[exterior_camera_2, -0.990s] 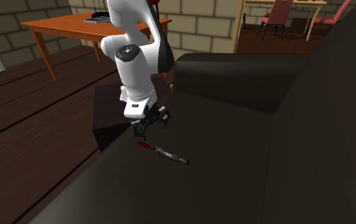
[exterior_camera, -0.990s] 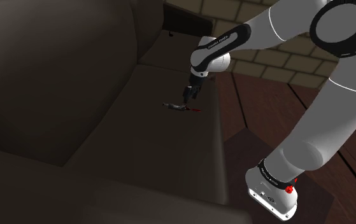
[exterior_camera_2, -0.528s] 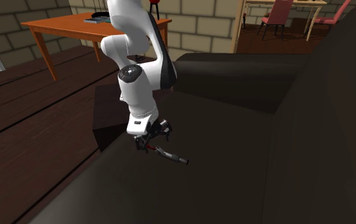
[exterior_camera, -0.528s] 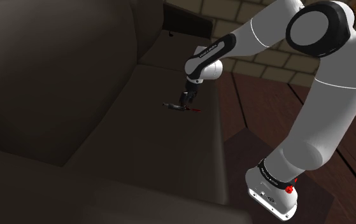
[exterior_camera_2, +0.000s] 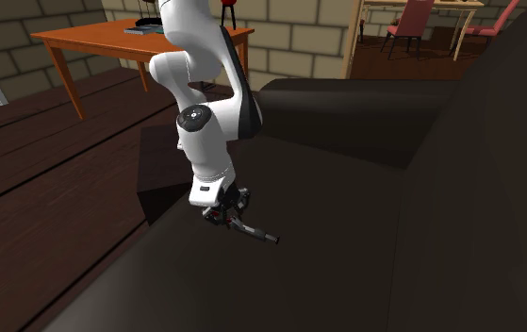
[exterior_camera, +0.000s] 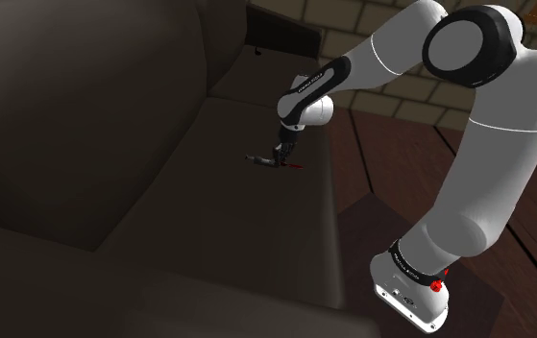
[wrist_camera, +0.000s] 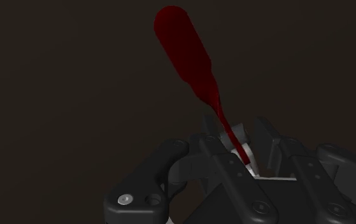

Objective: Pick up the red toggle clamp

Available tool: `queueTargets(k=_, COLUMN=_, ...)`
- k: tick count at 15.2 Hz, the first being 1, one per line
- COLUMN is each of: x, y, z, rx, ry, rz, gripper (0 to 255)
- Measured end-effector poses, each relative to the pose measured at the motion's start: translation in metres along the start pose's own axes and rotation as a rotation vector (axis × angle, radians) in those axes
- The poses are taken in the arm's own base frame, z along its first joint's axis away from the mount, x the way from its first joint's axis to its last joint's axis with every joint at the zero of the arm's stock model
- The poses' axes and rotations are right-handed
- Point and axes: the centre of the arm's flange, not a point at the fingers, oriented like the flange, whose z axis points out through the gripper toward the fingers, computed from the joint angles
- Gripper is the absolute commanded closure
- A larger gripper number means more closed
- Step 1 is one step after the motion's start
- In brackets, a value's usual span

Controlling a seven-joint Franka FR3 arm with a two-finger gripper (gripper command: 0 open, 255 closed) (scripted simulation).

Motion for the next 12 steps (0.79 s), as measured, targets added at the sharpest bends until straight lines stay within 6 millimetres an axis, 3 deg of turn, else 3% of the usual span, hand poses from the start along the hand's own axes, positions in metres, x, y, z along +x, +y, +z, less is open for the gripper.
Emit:
queueTargets(k=7, x=0.000, y=0.000, z=-0.002, rx=0.000, ry=0.000, rz=0.000, gripper=255)
queueTargets(k=12, x=0.000, y=-0.005, z=-0.025, rx=0.000, ry=0.000, rz=0.000, gripper=255)
